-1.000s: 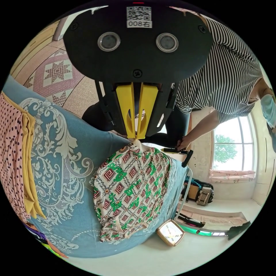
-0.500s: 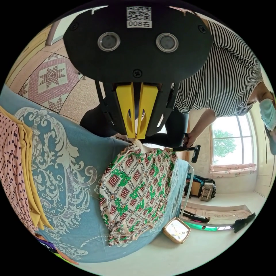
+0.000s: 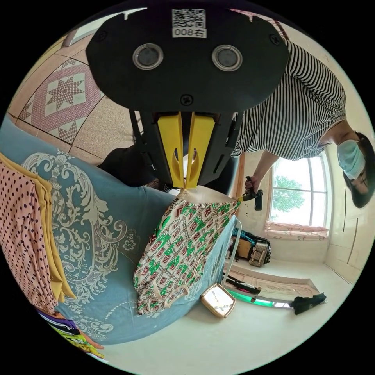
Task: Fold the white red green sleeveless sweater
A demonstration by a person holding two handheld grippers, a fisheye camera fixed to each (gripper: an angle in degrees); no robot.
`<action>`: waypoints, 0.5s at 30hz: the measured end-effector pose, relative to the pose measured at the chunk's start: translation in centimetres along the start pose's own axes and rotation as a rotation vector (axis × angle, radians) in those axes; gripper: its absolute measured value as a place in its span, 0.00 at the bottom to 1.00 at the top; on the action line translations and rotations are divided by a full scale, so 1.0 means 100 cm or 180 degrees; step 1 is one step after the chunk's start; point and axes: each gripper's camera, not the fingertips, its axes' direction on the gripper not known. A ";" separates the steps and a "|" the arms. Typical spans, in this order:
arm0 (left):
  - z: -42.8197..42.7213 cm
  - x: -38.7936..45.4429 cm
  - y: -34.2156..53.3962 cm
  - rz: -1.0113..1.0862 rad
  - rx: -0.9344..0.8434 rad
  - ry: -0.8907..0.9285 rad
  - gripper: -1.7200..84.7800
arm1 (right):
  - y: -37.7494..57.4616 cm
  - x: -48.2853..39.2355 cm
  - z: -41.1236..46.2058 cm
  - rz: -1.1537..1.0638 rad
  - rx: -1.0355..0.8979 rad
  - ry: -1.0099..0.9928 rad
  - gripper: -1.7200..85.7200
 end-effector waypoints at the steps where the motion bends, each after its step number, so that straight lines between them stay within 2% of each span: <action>1: -0.002 -0.001 0.002 0.0008 0.0012 0.0025 0.05 | 0.003 0.000 -0.003 -0.0022 0.0022 -0.0018 0.02; 15: -0.027 -0.047 0.059 -0.0148 0.0055 0.0497 0.05 | 0.055 0.030 -0.019 0.0153 0.0111 -0.0269 0.02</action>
